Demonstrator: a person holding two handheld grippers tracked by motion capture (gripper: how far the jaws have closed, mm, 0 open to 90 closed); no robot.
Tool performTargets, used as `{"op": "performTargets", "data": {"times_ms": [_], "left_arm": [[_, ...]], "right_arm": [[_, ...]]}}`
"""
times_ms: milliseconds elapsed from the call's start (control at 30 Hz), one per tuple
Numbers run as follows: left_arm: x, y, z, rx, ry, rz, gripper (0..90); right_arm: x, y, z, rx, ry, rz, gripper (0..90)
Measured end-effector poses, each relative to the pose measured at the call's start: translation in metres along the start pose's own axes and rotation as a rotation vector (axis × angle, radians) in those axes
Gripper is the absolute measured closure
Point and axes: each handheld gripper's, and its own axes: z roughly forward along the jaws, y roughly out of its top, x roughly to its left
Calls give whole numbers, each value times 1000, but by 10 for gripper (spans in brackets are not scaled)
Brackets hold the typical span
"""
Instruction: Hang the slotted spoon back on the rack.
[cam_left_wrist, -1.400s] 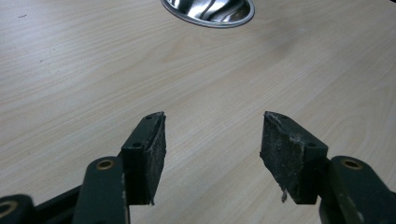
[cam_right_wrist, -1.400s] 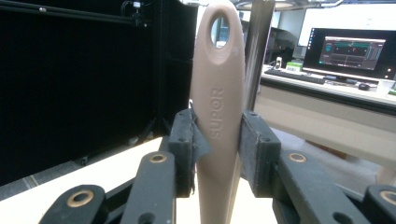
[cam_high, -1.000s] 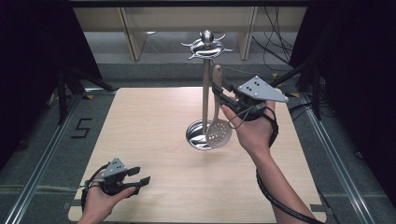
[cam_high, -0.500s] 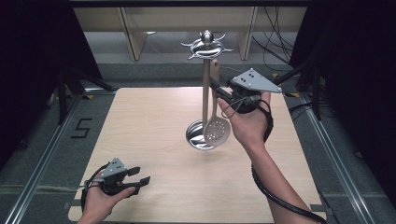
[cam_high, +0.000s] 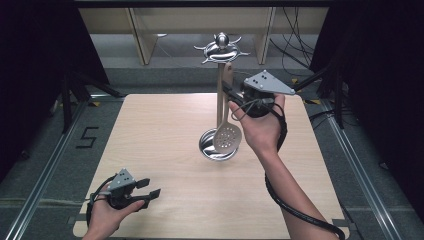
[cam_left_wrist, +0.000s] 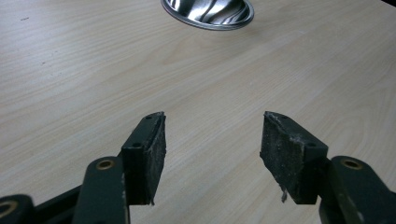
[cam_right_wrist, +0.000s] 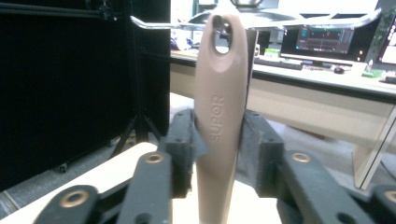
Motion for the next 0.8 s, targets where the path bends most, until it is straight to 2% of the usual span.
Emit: {"op": "performTargets", "data": {"times_ms": [167, 233, 267, 300, 333, 433, 467, 567, 600, 633, 667, 700, 733, 767, 800], "left_arm": [[0, 0, -2, 2, 9, -3, 394], [1, 0, -2, -1, 3, 8, 394], [0, -1, -2, -2, 5, -6, 395], [0, -1, -2, -1, 5, -3, 395], [0, -1, -2, 0, 7, -7, 395], [0, -1, 0, -5, 3, -2, 395], [0, -1, 0, 2, 4, 3, 395], [-1, -1, 0, 13, 17, -2, 394], [-1, -1, 0, 10, 13, -4, 395], [-1, -1, 1, 10, 9, -6, 394], [-1, 0, 1, 4, 5, -1, 394], [-2, 0, 2, 5, 4, -4, 394], [-2, 0, 1, 13, 8, -6, 394], [-3, 0, 2, 8, 4, -15, 394], [-2, 0, 2, 6, 1, 6, 394]], "right_arm": [[0, -6, -11, 9, -5, -20, 480], [-3, -14, -20, 23, 0, -25, 457], [-5, -18, -23, 31, 3, -31, 451], [-6, -25, -27, 45, 5, -35, 447], [-9, -33, -32, 54, 10, -54, 443], [-11, -67, -46, 131, 48, -43, 434], [-10, -81, -52, 172, 65, -8, 433], [-12, -127, -68, 267, 134, 7, 425], [-12, -143, -72, 280, 164, 26, 423], [-11, -157, -79, 306, 174, 54, 422], [-11, -169, -85, 359, 194, 67, 411], [-13, -178, -88, 376, 222, 66, 402], [-12, -184, -93, 392, 218, 92, 400], [-14, -188, -97, 411, 210, 89, 397], [-15, -192, -99, 407, 217, 101, 393]]}}
